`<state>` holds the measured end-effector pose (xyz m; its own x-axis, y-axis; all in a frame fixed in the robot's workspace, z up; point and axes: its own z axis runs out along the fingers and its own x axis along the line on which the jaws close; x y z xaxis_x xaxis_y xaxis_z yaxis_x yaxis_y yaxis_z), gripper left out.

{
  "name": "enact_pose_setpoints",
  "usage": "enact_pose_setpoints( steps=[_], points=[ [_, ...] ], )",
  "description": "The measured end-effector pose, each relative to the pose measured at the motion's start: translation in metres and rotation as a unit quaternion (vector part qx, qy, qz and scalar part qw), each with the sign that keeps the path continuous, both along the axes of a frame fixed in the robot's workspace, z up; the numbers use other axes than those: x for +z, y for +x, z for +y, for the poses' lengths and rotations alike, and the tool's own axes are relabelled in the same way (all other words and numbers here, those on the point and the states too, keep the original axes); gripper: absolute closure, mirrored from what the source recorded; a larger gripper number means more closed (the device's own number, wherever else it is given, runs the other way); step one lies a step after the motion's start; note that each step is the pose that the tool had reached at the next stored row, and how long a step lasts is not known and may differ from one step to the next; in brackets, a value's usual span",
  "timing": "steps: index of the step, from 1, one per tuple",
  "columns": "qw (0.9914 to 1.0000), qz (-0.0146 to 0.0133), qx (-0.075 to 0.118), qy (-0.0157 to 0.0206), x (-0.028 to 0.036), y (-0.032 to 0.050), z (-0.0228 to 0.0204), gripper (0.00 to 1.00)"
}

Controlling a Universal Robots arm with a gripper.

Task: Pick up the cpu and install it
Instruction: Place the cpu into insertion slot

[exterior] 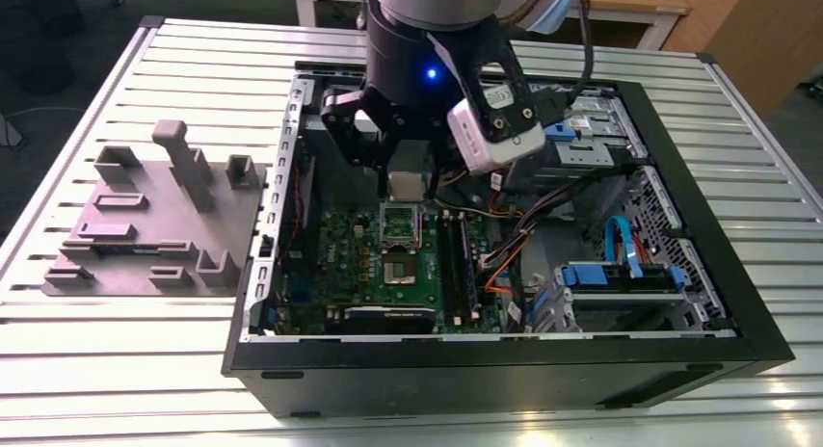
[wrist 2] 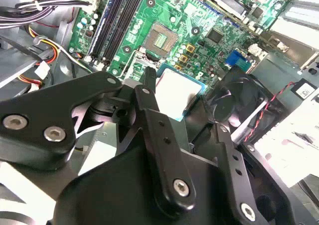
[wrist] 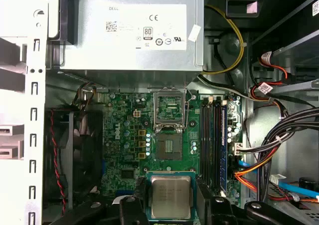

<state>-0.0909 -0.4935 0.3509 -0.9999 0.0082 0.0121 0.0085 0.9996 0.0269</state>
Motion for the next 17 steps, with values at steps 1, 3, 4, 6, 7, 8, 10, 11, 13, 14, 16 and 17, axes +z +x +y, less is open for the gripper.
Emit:
enact_pose_setpoints(
  steps=[1, 3, 4, 6, 7, 8, 10, 11, 13, 14, 16, 17],
  points=[
    [1.00000, 0.0000, 0.000, 0.0000, 0.0009, 0.0000, 0.0000, 0.53],
    [1.00000, 0.0000, 0.000, 0.0000, 0.0025, 0.0000, 0.0000, 0.53],
    [1.00000, 0.0000, 0.000, 0.0001, 0.0033, 0.0000, 0.0000, 0.53],
    [1.00000, 0.0000, 0.000, 0.0000, 0.0051, 0.0000, 0.0000, 0.53],
    [1.00000, 0.0000, 0.000, 0.0001, 0.0060, 0.0000, 0.0000, 0.53],
    [1.00000, 0.0000, 0.000, 0.0001, 0.0068, 0.0000, 0.0000, 0.53],
    [1.00000, 0.0000, 0.000, 0.0001, 0.0084, 0.0000, 0.0000, 0.53],
    [1.00000, 0.0000, 0.000, 0.0001, 0.0092, 0.0000, 0.0000, 0.53],
    [1.00000, 0.0000, 0.000, 0.0001, 0.0110, 0.0000, 0.0000, 0.53],
    [1.00000, 0.0000, 0.000, 0.0001, 0.0119, 0.0000, 0.0000, 0.53],
    [1.00000, 0.0000, 0.000, 0.0001, 0.0135, 0.0000, 0.0000, 0.53],
    [1.00000, 0.0000, 0.000, 0.0001, 0.0144, 0.0000, 0.0000, 0.53]
  ],
)
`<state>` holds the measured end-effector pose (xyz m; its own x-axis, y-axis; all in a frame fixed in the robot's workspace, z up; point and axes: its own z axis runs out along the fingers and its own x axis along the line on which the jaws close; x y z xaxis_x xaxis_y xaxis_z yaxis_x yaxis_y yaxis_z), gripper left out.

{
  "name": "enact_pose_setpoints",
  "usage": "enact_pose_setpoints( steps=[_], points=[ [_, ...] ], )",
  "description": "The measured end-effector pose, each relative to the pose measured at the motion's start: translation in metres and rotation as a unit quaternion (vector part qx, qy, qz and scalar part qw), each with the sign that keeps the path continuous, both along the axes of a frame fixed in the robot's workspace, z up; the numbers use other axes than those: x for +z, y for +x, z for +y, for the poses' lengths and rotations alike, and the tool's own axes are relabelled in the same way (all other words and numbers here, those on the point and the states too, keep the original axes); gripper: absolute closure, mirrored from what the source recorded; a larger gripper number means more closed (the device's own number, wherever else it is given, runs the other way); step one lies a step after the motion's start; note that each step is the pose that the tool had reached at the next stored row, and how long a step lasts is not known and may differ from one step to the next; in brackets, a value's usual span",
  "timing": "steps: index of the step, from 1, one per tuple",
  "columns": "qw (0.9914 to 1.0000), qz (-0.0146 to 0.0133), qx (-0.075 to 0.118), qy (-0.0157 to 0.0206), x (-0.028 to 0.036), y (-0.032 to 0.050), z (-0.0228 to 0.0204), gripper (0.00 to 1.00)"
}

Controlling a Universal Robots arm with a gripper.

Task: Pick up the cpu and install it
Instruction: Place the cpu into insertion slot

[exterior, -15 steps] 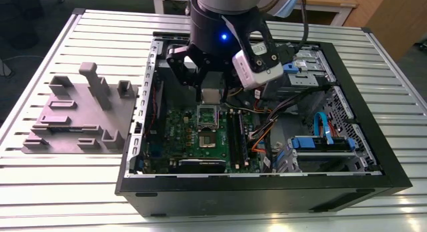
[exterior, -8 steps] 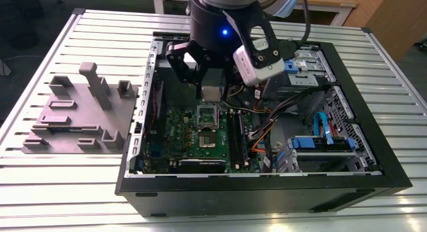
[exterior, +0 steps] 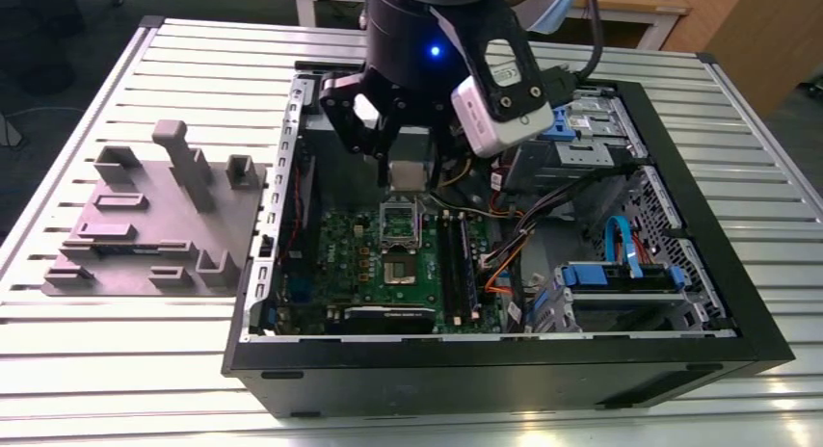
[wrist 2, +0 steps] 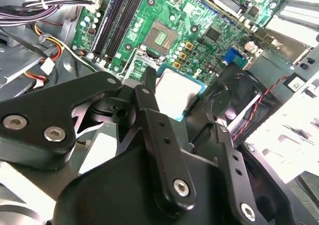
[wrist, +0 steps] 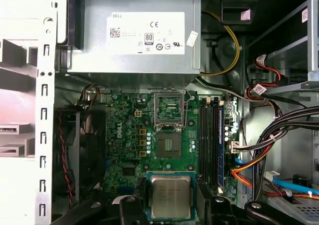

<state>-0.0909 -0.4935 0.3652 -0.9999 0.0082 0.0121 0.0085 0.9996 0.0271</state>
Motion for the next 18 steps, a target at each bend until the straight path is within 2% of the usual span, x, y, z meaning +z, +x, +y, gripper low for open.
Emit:
enact_pose_setpoints(
  steps=[3, 6, 18],
  points=[
    [1.00000, 0.0000, 0.000, 0.0001, 0.0019, 0.0000, 0.0000, 0.53],
    [1.00000, 0.0000, 0.000, 0.0001, -0.0013, 0.0036, 0.0007, 0.53],
    [1.00000, 0.0000, 0.000, 0.0000, -0.0031, 0.0055, 0.0007, 0.53]
  ],
)
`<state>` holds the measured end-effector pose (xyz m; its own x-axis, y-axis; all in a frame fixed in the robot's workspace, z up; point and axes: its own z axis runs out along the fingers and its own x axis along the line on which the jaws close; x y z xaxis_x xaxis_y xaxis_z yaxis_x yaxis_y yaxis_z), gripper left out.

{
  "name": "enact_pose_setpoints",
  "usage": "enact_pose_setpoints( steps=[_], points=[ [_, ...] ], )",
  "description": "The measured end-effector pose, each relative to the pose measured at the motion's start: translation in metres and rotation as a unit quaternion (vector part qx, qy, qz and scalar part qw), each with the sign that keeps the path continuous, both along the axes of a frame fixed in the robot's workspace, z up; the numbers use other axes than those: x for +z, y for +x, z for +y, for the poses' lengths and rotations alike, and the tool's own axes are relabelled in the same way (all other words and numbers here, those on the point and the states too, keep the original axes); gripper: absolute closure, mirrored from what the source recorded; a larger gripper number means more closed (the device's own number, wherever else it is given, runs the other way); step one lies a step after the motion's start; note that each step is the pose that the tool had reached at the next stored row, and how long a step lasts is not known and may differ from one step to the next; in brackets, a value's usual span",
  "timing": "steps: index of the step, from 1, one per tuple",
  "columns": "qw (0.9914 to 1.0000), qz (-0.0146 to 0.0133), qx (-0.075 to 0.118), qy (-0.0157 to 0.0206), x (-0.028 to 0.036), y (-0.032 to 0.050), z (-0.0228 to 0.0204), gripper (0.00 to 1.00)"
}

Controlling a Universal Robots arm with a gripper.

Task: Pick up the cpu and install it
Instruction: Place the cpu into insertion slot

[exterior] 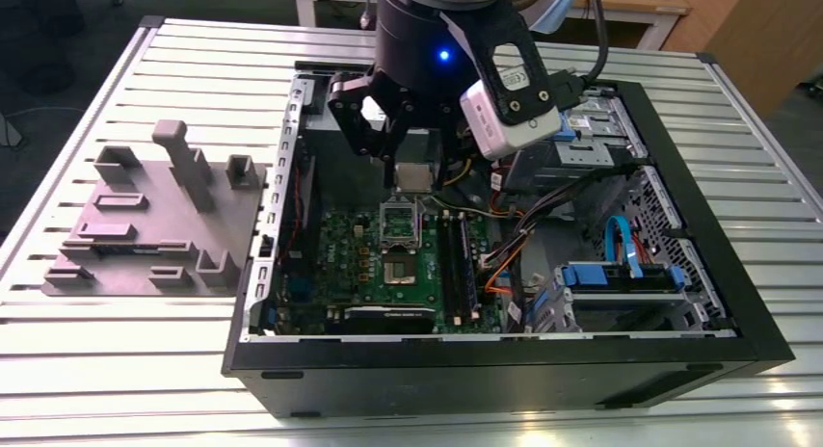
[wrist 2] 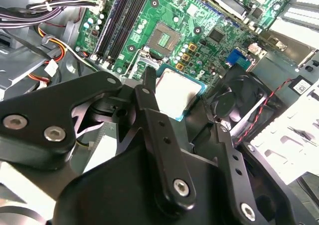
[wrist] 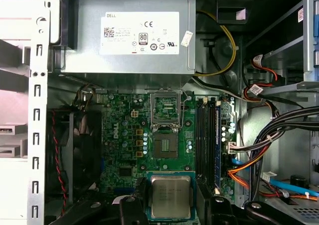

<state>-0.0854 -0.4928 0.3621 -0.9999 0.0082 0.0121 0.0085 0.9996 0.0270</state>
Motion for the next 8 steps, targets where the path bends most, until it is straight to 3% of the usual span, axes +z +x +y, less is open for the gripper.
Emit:
enact_pose_setpoints(
  steps=[3, 6, 8],
  points=[
    [1.00000, 0.0000, 0.000, 0.0001, -0.0001, 0.0001, 0.0001, 0.53],
    [1.00000, -0.0001, 0.000, 0.0000, -0.0005, 0.0001, 0.0045, 0.53],
    [1.00000, 0.0000, 0.000, 0.0001, -0.0007, 0.0001, 0.0050, 0.53]
  ],
)
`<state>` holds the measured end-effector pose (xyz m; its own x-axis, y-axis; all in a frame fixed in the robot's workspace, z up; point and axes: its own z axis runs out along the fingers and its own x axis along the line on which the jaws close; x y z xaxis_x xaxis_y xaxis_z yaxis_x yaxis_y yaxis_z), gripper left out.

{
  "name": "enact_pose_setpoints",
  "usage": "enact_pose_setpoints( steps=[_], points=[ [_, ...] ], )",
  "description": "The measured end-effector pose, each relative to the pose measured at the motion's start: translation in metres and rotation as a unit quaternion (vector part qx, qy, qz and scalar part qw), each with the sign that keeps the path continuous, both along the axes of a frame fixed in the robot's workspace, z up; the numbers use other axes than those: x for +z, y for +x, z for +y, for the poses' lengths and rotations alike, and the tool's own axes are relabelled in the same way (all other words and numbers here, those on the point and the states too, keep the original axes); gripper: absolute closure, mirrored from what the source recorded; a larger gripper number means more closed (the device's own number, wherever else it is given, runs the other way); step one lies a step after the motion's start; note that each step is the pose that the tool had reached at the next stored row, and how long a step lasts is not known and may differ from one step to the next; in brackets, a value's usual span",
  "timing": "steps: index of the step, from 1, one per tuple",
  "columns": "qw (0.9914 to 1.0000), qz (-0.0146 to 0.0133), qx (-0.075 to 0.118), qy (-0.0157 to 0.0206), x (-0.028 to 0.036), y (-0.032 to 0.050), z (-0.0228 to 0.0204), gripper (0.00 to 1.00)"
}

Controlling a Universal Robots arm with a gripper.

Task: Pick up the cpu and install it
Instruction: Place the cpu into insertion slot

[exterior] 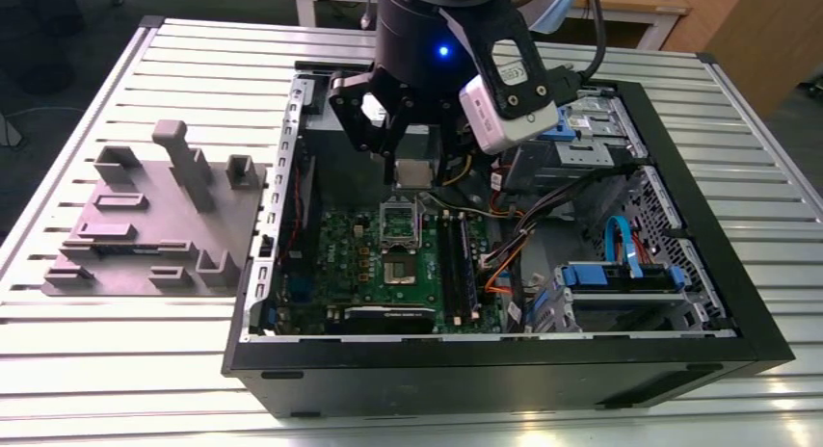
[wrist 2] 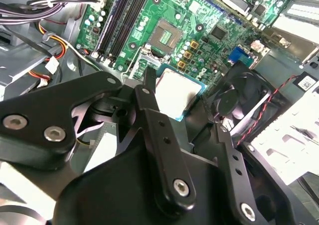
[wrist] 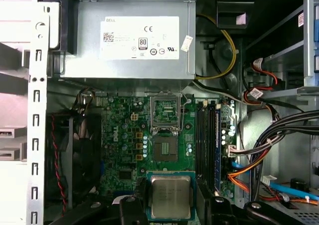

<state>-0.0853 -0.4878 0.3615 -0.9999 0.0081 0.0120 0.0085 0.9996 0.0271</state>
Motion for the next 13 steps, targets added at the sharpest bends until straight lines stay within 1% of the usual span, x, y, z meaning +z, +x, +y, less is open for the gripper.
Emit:
enact_pose_setpoints(
  steps=[4, 5, 8, 9, 13],
  points=[
    [1.00000, 0.0001, 0.000, -0.0001, -0.0001, 0.0000, 0.0002, 0.53],
    [1.00000, 0.0001, 0.000, -0.0014, -0.0002, 0.0000, 0.0004, 0.53],
    [0.99996, 0.0000, 0.000, -0.0094, -0.0005, 0.0000, 0.0008, 0.53],
    [0.99995, 0.0000, 0.000, -0.0099, -0.0006, 0.0001, 0.0008, 0.53],
    [0.99995, 0.0000, 0.000, -0.0100, -0.0012, 0.0000, 0.0009, 0.53]
  ],
)
